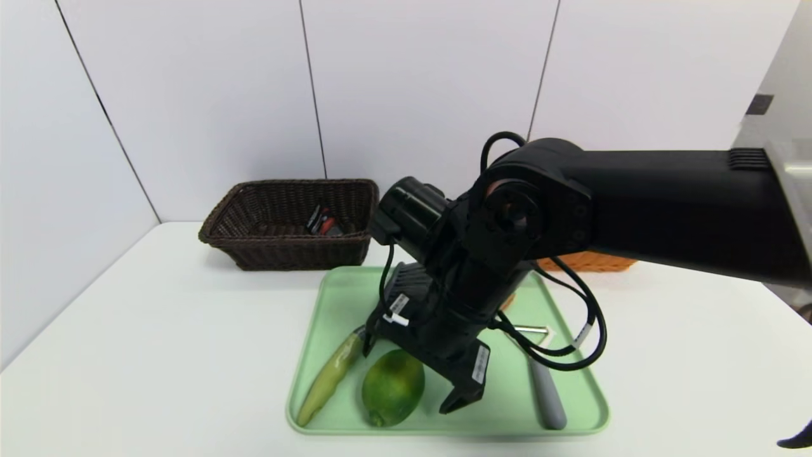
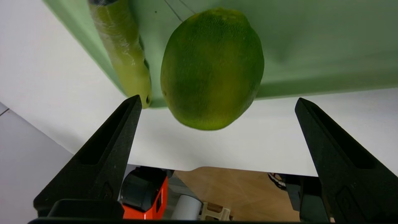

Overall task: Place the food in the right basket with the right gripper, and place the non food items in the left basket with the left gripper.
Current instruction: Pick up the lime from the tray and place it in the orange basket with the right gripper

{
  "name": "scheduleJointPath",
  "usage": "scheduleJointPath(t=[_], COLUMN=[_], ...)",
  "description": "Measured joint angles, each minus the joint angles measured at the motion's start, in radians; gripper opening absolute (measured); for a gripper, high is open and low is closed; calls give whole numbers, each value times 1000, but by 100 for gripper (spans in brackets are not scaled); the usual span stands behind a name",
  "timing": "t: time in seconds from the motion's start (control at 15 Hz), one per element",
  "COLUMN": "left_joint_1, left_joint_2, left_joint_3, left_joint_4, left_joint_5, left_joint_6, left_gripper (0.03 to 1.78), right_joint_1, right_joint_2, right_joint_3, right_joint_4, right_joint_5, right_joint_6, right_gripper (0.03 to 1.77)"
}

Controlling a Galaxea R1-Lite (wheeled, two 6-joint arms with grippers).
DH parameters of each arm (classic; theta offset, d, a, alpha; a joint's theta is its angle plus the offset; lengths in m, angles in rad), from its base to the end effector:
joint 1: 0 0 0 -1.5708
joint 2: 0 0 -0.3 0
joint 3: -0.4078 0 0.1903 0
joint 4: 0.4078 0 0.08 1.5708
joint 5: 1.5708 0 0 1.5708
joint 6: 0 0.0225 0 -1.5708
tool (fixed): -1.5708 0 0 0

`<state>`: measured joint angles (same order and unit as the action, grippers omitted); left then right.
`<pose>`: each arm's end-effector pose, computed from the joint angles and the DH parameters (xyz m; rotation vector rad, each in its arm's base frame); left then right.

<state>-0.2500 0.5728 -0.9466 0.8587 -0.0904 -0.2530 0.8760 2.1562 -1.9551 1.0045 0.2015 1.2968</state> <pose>-0.0261 0.0046 0.2489 -0.2068 0.5248 -0.2702 0.2452 0.3013 0.1938 0.6237 1.5322 0.0309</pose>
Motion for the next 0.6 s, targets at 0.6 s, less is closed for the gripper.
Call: scheduleJointPath(t=[0.6], left_joint_1=[0], left_joint_2=[0], left_joint_3=[8], left_joint_4=[-4], left_joint_5=[-1], left_joint_6=[1], left_gripper=[169], right_joint_1=[1], right_joint_2=[48], right_joint_3=[-1], right_joint_4=[-14], right_joint_5=[-2], right_joint_6=[-1], right_gripper=[169])
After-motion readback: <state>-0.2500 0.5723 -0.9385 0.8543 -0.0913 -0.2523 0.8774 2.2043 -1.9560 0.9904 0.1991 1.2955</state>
